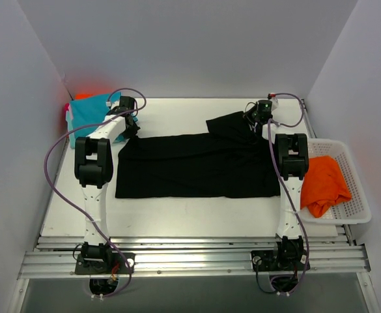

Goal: Fold and stack the t-shirts
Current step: Fold the tshirt

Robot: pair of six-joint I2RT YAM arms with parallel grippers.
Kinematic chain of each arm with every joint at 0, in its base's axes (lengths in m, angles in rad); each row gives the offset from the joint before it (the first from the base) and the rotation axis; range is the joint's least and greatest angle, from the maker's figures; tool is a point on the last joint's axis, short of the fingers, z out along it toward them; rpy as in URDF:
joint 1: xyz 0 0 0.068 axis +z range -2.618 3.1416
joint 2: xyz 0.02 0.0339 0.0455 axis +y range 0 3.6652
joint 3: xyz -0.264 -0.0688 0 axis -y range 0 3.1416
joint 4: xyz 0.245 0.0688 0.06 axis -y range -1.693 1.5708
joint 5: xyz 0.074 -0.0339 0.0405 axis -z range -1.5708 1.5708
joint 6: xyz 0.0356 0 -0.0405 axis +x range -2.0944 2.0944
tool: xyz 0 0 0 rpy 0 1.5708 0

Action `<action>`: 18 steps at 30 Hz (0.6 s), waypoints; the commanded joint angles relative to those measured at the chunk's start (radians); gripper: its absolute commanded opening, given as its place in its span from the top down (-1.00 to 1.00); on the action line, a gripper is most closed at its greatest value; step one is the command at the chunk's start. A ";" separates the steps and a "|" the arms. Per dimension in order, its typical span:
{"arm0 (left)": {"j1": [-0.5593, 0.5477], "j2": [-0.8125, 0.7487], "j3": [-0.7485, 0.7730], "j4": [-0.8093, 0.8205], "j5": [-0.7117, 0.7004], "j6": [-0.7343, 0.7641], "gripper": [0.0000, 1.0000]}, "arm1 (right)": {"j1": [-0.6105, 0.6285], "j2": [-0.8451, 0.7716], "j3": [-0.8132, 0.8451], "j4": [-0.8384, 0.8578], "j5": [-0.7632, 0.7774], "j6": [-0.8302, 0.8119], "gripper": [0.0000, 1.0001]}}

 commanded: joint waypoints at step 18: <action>-0.013 -0.291 -0.220 0.180 0.021 0.012 0.95 | 0.018 -0.245 -0.092 -0.068 0.034 -0.033 1.00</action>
